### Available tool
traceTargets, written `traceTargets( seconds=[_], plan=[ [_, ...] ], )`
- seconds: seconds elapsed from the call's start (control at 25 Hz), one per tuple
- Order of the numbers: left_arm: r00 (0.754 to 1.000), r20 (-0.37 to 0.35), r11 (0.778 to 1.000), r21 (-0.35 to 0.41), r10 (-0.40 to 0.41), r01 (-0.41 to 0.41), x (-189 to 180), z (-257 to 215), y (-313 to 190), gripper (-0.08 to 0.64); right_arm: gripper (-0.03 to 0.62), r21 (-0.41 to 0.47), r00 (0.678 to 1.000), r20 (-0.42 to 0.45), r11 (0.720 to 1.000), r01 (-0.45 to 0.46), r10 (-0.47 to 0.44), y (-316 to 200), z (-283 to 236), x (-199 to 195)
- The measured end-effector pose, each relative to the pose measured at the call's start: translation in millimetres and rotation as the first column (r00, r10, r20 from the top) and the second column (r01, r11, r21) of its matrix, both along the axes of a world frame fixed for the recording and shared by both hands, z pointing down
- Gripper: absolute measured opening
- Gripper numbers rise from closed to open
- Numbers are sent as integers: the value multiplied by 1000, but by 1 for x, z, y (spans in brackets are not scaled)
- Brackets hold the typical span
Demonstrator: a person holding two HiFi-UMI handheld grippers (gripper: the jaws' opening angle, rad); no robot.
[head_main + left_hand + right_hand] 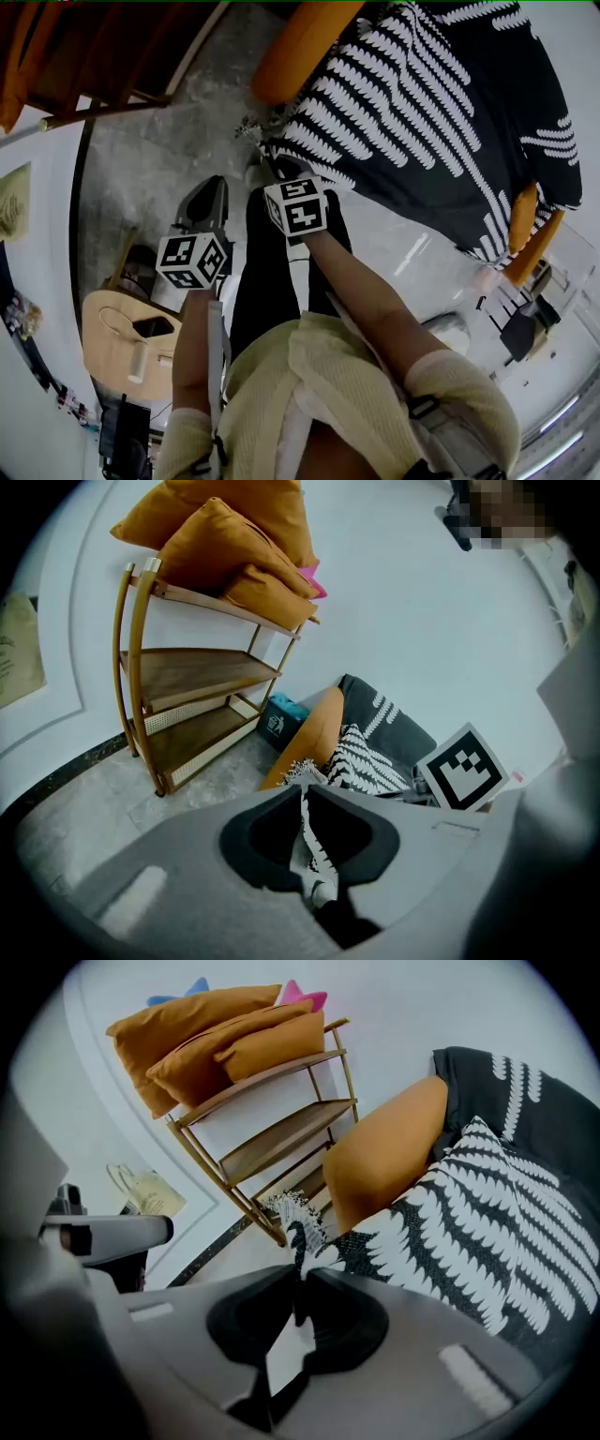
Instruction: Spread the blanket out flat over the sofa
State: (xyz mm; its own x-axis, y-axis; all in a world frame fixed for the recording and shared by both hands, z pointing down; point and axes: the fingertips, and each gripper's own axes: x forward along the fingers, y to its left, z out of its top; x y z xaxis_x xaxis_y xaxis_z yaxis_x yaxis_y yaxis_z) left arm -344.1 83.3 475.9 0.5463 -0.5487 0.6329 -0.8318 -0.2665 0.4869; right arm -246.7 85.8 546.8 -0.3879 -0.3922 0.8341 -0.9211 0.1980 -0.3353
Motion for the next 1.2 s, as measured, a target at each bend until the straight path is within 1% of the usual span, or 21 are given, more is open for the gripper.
traceTargets(
  seconds=[0.28, 0.52, 0.8, 1.0, 1.08, 1.16, 1.2],
  plan=[
    [1000, 19, 1000, -6, -20, 20, -14, 2, 2, 26, 34, -26, 998, -9, 998, 58, -58, 2, 10, -14],
    [999, 29, 999, -14, -38, 38, -27, 8, 4, 26, 34, -37, 992, 18, 992, 122, -122, 13, 16, -33],
    [998, 30, 998, -9, -57, 57, -31, 6, 8, 26, 34, -53, 987, 22, 986, 159, -158, 21, 18, -37],
    [997, 35, 998, -9, -65, 66, -33, 6, 15, 26, 37, -78, 981, 43, 978, 192, -189, 32, 13, -46],
    [997, 37, 998, -11, -66, 67, -34, 7, 17, 26, 59, -89, 979, 40, 975, 204, -201, 37, 15, -49],
    [997, 39, 998, -10, -66, 67, -36, 6, 17, 26, 116, -106, 975, 54, 969, 222, -217, 41, 15, -55],
    [997, 39, 998, -9, -66, 67, -36, 5, 17, 26, 129, -106, 972, 69, 967, 231, -224, 42, 12, -59]
  ],
)
